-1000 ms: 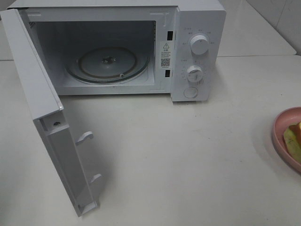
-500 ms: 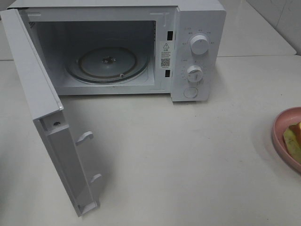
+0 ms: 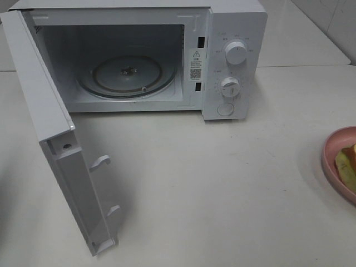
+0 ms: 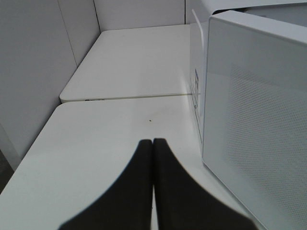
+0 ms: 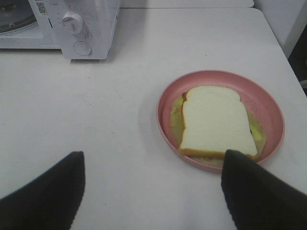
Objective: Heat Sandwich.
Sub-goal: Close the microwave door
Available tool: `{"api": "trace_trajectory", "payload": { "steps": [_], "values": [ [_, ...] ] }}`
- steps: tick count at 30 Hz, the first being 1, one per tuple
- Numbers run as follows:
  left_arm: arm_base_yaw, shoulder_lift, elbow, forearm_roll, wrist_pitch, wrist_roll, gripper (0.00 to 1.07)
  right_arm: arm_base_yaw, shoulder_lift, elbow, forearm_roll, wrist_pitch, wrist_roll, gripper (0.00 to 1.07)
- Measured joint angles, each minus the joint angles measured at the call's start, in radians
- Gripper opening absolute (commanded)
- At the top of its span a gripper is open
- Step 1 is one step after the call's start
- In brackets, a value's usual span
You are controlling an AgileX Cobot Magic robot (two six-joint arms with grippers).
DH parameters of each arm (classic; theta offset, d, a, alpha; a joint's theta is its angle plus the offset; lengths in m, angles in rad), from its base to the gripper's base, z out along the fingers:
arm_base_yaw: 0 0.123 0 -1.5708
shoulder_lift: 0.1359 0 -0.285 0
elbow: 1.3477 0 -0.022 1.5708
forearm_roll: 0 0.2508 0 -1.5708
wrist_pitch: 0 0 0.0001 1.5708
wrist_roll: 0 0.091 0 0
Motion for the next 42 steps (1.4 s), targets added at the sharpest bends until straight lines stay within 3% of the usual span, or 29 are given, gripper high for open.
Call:
{"api": "trace_trajectory", "payload": {
  "steps": [8, 13, 26, 42],
  "values": [
    [-0.046, 0.165, -0.019, 0.039, -0.110, -0.019, 0.00, 0.000, 0.000, 0.000, 0.000, 0.000, 0.000, 0.75],
    [-0.131, 0.300, -0.048, 0.105, -0.206, -0.020, 0.00, 0.000, 0.000, 0.000, 0.000, 0.000, 0.000, 0.75],
    [-0.279, 0.534, -0.134, 0.107, -0.330, -0.023, 0.00, 0.000, 0.000, 0.000, 0.000, 0.000, 0.000, 0.75],
    [-0.469, 0.733, -0.353, 0.027, -0.336, -0.019, 0.00, 0.000, 0.000, 0.000, 0.000, 0.000, 0.000, 0.75]
  ]
}}
